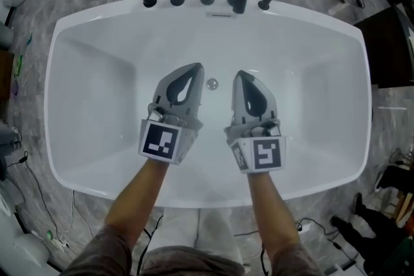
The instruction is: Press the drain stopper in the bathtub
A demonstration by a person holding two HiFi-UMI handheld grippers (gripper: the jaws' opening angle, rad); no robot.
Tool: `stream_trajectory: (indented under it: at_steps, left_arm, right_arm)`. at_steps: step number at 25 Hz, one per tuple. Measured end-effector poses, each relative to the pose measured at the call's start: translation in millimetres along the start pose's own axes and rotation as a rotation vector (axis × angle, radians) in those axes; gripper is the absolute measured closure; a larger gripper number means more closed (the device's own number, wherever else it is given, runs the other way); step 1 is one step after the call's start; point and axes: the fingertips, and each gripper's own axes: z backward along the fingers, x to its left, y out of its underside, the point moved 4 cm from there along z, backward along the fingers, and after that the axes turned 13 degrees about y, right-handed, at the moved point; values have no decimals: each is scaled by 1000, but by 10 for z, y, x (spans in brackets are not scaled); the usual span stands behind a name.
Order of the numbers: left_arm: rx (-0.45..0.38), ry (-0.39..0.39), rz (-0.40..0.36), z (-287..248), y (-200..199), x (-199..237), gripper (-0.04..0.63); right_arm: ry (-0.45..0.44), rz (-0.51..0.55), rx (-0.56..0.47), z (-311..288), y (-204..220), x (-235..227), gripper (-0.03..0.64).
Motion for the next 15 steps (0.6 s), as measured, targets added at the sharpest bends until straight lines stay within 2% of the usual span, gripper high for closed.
stream_trajectory:
  at_steps: [15]
  left_arm:
    - [2,-12,-23,-448,1310,380,595]
  right_arm:
    - [-24,-10,0,-669,1355,-155,617]
